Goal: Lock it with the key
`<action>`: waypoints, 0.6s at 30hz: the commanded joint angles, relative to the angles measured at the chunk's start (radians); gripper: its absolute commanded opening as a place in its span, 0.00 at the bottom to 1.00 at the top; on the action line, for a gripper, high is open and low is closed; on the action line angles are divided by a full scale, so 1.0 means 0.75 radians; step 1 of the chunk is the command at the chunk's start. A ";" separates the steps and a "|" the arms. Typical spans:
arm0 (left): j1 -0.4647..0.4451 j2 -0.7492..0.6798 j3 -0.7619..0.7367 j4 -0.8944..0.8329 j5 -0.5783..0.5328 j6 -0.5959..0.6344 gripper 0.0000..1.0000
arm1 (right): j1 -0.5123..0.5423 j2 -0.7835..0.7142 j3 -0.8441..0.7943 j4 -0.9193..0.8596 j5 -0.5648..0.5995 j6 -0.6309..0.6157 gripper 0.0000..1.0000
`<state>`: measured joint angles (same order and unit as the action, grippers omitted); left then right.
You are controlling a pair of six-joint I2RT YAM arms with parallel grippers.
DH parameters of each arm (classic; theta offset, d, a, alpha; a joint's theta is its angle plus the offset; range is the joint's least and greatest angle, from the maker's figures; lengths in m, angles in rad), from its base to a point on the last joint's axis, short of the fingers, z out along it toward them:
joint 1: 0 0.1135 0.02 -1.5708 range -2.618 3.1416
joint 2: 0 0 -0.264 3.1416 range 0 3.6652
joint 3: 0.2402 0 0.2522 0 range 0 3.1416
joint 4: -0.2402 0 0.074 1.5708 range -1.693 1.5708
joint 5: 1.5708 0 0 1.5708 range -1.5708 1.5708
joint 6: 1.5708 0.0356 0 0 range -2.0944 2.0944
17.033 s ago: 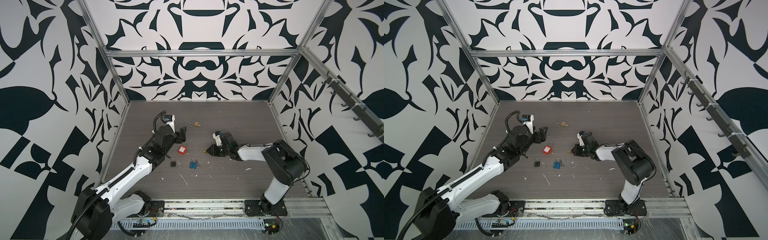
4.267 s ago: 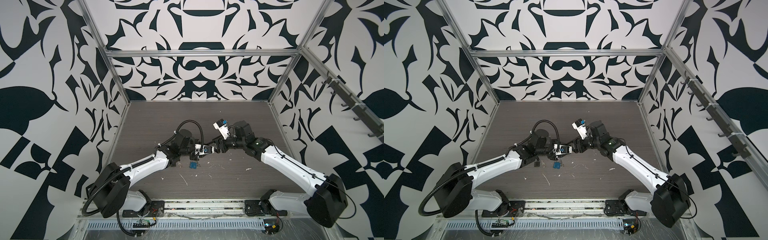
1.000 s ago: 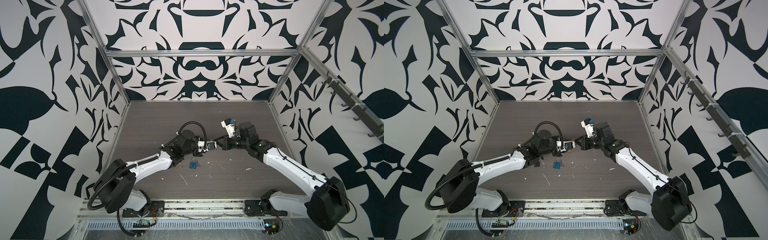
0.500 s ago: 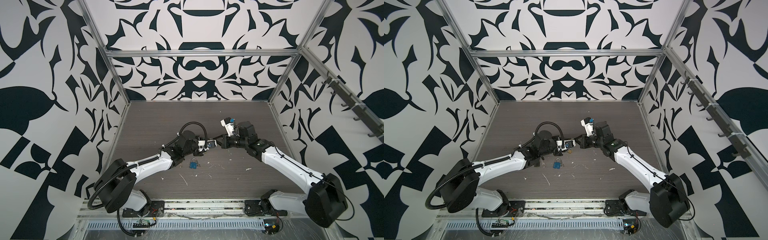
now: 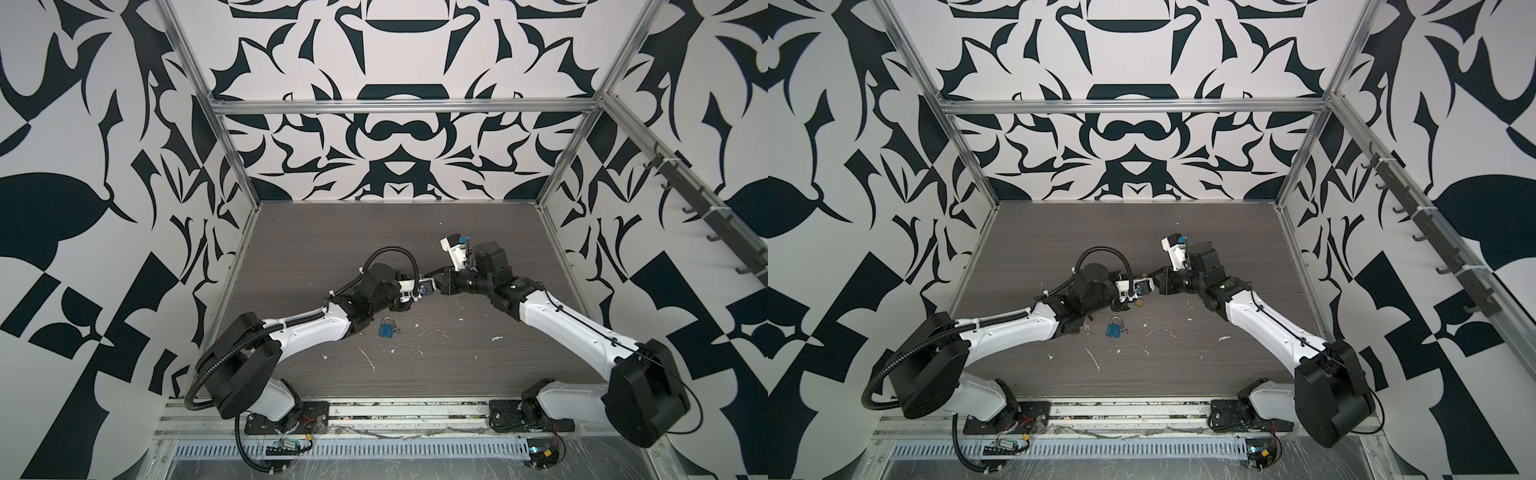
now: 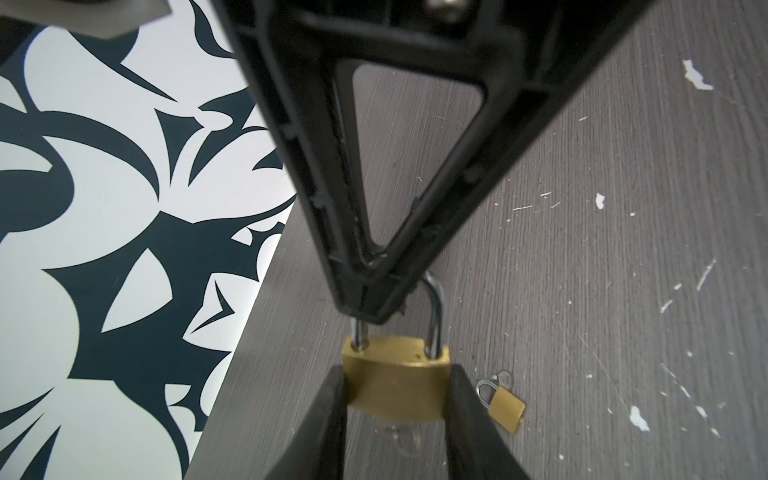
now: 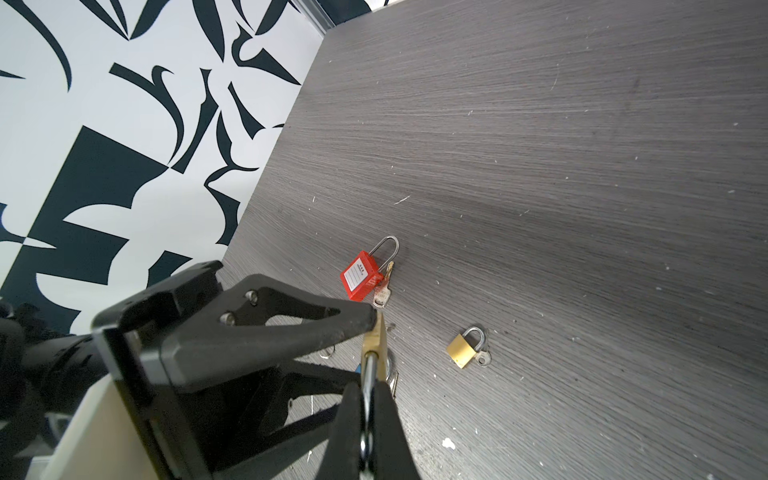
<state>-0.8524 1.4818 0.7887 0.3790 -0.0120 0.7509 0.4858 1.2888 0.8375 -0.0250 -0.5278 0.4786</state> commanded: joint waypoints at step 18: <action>-0.007 -0.111 0.037 0.405 0.204 -0.195 0.00 | 0.042 0.106 -0.022 -0.130 -0.130 -0.013 0.00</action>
<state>-0.8429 1.4803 0.7715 0.3748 0.0227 0.6655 0.4858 1.3247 0.8440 -0.0326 -0.5461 0.4694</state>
